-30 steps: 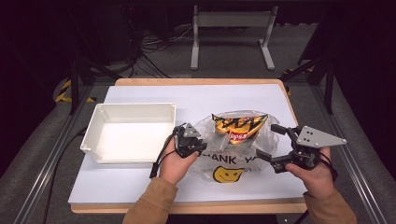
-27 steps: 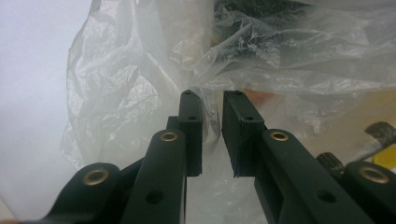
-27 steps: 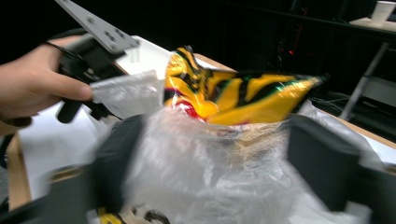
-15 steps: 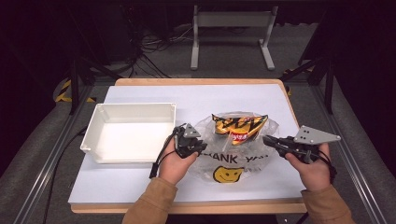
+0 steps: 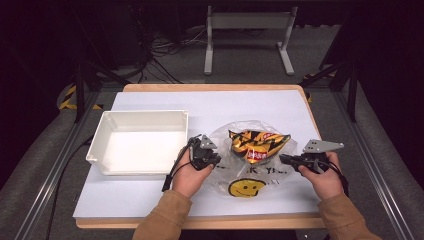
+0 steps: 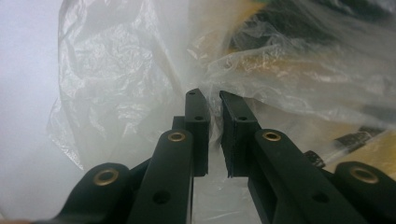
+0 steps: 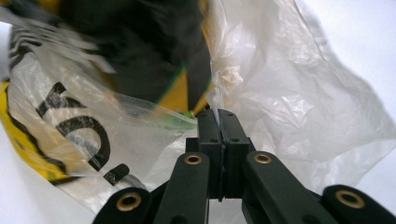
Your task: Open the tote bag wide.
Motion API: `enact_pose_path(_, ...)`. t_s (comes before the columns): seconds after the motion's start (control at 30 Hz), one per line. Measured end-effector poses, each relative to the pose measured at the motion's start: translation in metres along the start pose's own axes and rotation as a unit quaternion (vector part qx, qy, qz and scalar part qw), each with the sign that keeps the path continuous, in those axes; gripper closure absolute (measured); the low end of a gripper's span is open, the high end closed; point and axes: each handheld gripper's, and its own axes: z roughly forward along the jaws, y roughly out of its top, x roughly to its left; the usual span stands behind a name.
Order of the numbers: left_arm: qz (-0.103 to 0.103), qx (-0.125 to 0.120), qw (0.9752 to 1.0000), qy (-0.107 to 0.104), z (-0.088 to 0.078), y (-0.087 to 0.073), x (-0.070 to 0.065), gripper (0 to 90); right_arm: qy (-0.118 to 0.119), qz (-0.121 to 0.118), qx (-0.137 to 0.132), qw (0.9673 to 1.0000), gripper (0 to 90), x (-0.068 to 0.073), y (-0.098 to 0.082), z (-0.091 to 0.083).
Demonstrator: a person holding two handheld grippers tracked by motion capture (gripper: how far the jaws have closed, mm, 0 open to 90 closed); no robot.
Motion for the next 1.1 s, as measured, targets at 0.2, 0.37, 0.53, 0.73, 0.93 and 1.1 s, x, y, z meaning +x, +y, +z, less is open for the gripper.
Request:
enact_pose_path(0.2,0.000,0.010,0.9999,0.012,0.005,-0.002,-0.001,81.9,-0.006,0.018,0.023,0.9996,86.4,-0.005,-0.005,0.006)
enact_pose_path(0.37,-0.005,0.013,0.9998,0.016,0.006,-0.002,0.000,78.4,-0.006,0.026,0.035,0.9990,82.4,-0.007,-0.008,0.010)
enact_pose_path(0.53,-0.011,-0.010,0.9998,0.009,-0.001,-0.002,-0.001,52.9,-0.004,0.031,0.026,0.9992,76.7,-0.010,-0.009,0.007)
enact_pose_path(0.73,0.012,-0.050,0.9986,0.010,-0.030,-0.003,-0.010,27.0,-0.006,0.032,0.012,0.9994,73.4,-0.010,-0.007,0.002)
enact_pose_path(0.93,0.014,-0.080,0.9967,-0.002,-0.060,-0.005,-0.020,23.5,-0.006,0.030,0.005,0.9995,70.1,-0.008,-0.004,-0.001)
enact_pose_path(1.1,0.036,-0.090,0.9951,-0.023,-0.071,-0.005,-0.037,23.8,-0.006,0.028,-0.004,0.9996,68.0,-0.006,-0.001,-0.005)
